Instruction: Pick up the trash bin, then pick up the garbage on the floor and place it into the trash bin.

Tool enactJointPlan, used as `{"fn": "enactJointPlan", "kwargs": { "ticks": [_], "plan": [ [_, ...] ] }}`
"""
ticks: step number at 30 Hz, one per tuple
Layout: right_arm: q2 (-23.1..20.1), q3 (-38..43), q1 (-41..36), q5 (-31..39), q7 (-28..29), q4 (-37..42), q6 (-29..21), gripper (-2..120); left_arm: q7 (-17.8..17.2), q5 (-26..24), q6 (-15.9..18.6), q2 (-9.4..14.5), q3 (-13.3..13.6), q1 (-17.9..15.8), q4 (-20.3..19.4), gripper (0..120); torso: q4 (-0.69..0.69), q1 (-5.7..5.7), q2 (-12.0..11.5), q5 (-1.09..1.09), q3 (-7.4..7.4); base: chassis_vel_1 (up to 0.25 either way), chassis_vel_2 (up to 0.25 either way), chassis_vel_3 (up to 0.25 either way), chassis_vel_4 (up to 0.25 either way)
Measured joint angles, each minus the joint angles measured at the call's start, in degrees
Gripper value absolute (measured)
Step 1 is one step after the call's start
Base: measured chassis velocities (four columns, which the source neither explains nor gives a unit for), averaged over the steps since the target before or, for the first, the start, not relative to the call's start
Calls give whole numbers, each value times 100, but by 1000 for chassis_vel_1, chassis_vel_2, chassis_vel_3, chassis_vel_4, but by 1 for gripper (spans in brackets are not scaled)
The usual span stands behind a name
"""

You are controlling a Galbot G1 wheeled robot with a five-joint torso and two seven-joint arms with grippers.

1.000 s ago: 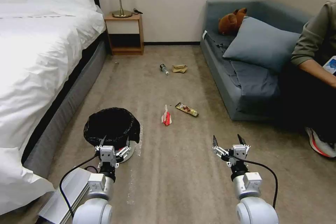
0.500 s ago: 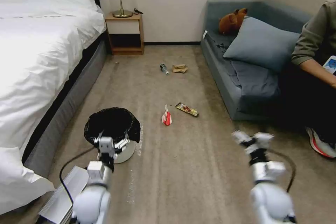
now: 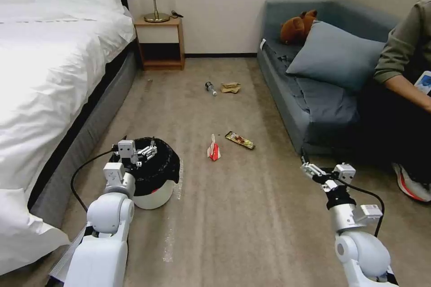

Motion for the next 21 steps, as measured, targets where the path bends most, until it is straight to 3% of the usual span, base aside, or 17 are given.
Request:
{"fn": "enactJointPlan", "kwargs": {
  "ticks": [1, 3, 4, 6, 8, 10, 11, 14, 15, 16, 17, 19, 21],
  "plan": [
    [0, 0, 0, 0, 0, 0, 0, 100, 0, 0, 0, 0, 0, 0, 0, 100, 0, 0, 0, 0, 0, 0, 0, 0, 0],
    [30, -87, 10, -74, -8, -41, 37, 100, 65, -158, 155, 251, 8, 408, -392, 100, 6, -1, 1, 4, -1, 0, 0, 0, 0],
    [30, -87, 10, -74, -8, -41, 37, 100, 65, -158, 155, 251, 8, 408, -392, 100, 6, -1, 1, 4, -1, 0, 0, 0, 0],
    [44, -206, -25, -42, 66, -44, 30, 100, -37, -328, 323, 300, -78, 764, -648, 100, 4, -1, 1, 1, -1, 0, 0, 0, 0],
    [48, -259, -29, -4, 109, -43, 35, 100, -203, -410, 423, 291, -191, 913, -753, 100, 0, -1, 0, 3, -1, 0, 0, 0, 0],
    [60, -296, -9, 16, 177, -71, 127, 100, -641, -552, 600, 227, -510, 1053, -825, 100, 4, -1, 1, 1, -1, 0, 0, 0, 0],
    [60, -296, -9, 16, 177, -71, 127, 100, -641, -552, 600, 227, -510, 1053, -825, 100, 4, -1, 1, 1, -1, 0, 0, 0, 0],
    [62, -298, -26, 3, 226, -103, 266, 100, -1413, -926, 931, 100, -827, 995, -775, 100, 3, -1, 1, 1, -1, 0, 0, 0, 0],
    [62, -298, -26, 3, 226, -103, 266, 100, -1413, -926, 931, 100, -827, 995, -775, 100, 3, -1, 1, 1, -1, 0, 0, 0, 0],
    [64, -294, -58, -50, 232, -105, 304, 100, -1683, -1077, 993, 55, -901, 924, -697, 100, 3, -1, 1, 1, -1, 0, 0, 0, 0],
    [64, -294, -58, -50, 232, -105, 304, 100, -1683, -1077, 993, 55, -901, 924, -697, 100, 3, -1, 1, 1, -1, 0, 0, 0, 0],
    [65, -263, -136, -142, 179, -97, 319, 100, -2027, -1388, 1008, -16, -1001, 706, -466, 100, 3, -1, 1, 1, -1, 0, 0, 0, 0],
    [66, -252, -159, -167, 152, -88, 319, 100, -2063, -1510, 1006, -30, -1017, 636, -400, 100, 4, -1, 1, 0, -1, 0, 0, 0, 0]
  ]
}}
